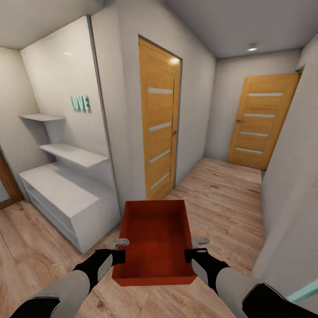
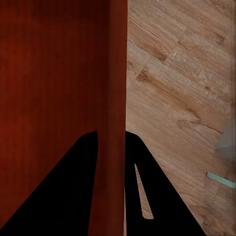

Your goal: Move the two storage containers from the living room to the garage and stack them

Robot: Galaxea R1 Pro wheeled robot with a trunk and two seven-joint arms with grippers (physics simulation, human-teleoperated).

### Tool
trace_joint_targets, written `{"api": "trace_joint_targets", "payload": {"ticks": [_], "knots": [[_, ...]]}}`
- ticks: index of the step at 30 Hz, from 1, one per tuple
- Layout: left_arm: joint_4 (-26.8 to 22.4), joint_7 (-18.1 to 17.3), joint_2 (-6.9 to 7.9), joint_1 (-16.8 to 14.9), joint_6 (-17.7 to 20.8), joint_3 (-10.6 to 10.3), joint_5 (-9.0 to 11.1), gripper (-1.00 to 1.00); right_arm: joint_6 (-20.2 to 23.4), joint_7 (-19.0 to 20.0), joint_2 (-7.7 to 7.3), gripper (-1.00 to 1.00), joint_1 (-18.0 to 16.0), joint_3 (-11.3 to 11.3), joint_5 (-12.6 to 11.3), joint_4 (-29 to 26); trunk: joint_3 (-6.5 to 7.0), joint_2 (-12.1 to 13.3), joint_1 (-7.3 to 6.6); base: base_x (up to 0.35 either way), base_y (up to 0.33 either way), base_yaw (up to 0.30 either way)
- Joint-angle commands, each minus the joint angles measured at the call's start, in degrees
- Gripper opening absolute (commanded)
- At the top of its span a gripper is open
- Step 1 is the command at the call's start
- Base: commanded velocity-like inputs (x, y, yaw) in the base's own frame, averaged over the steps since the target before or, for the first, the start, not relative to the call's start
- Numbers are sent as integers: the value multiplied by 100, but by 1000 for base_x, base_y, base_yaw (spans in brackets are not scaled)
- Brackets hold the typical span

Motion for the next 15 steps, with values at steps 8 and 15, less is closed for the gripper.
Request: {"api": "trace_joint_targets", "payload": {"ticks": [8, 15], "knots": [[-25, 48, -1, -2, 38, 37, -133, -100, 38, -4, 20, -100, -2, 186, -146, -11, -10, -11, 6, 323, 0, -245], [-25, 48, -1, -2, 38, 37, -133, -100, 38, -5, 20, -100, -2, 186, -146, -11, -10, -11, 6, 323, 0, -245]]}}
